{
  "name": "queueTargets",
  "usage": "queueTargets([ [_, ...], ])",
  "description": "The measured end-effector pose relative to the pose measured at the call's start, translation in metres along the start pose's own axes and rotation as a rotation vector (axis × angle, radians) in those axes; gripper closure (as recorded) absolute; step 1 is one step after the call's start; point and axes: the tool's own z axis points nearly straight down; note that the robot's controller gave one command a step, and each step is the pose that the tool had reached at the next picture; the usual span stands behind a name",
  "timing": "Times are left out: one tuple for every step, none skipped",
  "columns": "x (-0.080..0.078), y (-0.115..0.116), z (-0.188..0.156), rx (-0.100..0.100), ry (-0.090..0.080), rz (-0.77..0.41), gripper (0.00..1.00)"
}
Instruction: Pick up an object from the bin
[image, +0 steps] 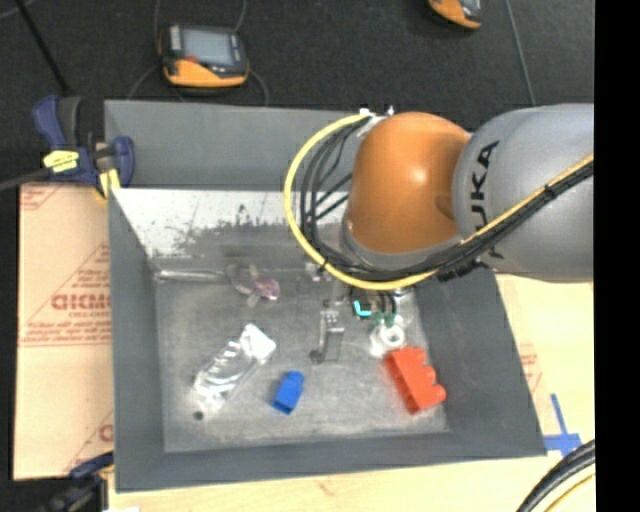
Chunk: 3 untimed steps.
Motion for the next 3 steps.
queueTargets([
  [0.026,0.029,0.144,0.002,0.0,-0.088,0.0],
  [0.024,0.03,0.139,-0.002,-0.008,-0.085,1.0],
  [0.019,0.066,0.136,0.003,-0.004,0.01,1.0],
])
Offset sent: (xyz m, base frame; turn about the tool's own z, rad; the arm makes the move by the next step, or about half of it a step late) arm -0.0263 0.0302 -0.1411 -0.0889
